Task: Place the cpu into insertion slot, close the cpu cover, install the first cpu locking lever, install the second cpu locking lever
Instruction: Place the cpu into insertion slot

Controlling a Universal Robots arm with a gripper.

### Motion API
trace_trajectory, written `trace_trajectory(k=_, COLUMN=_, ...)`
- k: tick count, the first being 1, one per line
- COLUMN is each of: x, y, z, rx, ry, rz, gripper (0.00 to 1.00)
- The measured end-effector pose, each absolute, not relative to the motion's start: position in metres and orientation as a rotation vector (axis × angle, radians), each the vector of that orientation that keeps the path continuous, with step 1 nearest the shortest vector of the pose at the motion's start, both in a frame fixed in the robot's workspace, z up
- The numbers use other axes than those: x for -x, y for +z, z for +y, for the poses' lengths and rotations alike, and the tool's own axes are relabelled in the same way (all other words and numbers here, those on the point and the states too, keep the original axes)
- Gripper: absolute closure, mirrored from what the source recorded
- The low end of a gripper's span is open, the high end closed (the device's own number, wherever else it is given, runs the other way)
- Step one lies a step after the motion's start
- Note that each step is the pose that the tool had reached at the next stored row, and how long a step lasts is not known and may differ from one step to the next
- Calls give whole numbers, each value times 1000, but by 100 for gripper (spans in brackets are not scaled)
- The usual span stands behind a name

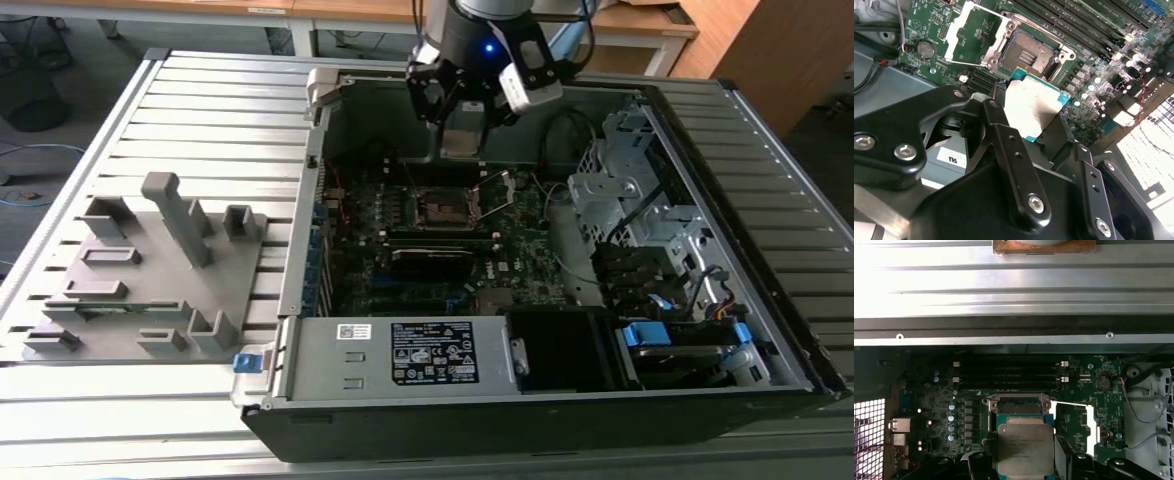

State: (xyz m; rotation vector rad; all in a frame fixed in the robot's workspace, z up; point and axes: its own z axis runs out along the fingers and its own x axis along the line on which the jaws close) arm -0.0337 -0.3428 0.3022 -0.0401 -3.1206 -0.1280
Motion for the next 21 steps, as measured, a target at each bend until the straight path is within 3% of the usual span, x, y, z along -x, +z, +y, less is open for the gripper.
trace_trajectory(k=21, x=34, y=295, z=-343, rx=40, ry=-128, rz=-3121, gripper=46)
